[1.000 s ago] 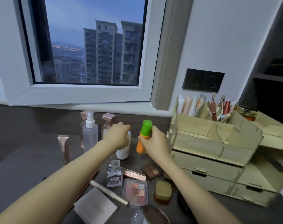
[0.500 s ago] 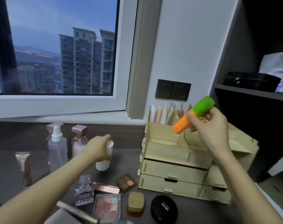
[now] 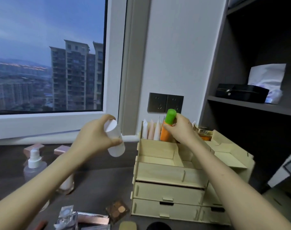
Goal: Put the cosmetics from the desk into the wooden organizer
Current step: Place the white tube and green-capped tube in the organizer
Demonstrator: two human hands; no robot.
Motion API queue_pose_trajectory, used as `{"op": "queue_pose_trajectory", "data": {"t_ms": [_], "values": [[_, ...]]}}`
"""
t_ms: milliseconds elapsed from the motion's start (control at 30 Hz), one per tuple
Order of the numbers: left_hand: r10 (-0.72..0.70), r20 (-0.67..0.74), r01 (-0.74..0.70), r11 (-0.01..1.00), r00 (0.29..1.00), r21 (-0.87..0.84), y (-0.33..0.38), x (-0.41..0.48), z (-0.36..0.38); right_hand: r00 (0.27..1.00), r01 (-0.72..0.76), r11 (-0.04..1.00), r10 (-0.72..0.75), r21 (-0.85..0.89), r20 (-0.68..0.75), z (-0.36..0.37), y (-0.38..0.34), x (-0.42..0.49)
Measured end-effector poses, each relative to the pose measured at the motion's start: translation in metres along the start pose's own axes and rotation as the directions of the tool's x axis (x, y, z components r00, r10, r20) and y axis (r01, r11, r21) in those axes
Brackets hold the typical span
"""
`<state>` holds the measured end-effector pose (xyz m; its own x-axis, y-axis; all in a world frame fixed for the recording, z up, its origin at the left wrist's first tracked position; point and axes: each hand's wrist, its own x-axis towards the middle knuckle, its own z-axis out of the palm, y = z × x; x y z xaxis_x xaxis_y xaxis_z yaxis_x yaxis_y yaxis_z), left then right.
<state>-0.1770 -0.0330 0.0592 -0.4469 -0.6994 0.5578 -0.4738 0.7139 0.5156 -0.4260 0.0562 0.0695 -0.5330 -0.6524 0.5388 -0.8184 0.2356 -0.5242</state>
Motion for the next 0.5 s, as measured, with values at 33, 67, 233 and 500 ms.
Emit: {"op": "queue_pose_trajectory", "data": {"t_ms": [33,67,233,500], "values": [[0.006,0.009,-0.006,1.000,1.000,-0.003,0.002,0.002,0.001,0.999,0.003,0.998,-0.001,-0.062,0.032,0.001,-0.001,0.003],[0.013,0.016,-0.013,1.000,1.000,-0.006,0.005,0.003,0.002,0.998,0.007,0.991,0.001,-0.133,0.059,0.003,-0.001,0.006],[0.040,0.051,-0.039,0.999,0.998,-0.034,0.012,0.008,0.010,0.994,-0.059,0.950,0.085,-0.308,0.072,0.019,0.002,0.017],[0.063,0.064,-0.060,0.997,0.996,-0.054,0.024,0.018,0.014,0.990,-0.141,0.934,0.140,-0.329,-0.028,0.032,0.003,0.024]]}}
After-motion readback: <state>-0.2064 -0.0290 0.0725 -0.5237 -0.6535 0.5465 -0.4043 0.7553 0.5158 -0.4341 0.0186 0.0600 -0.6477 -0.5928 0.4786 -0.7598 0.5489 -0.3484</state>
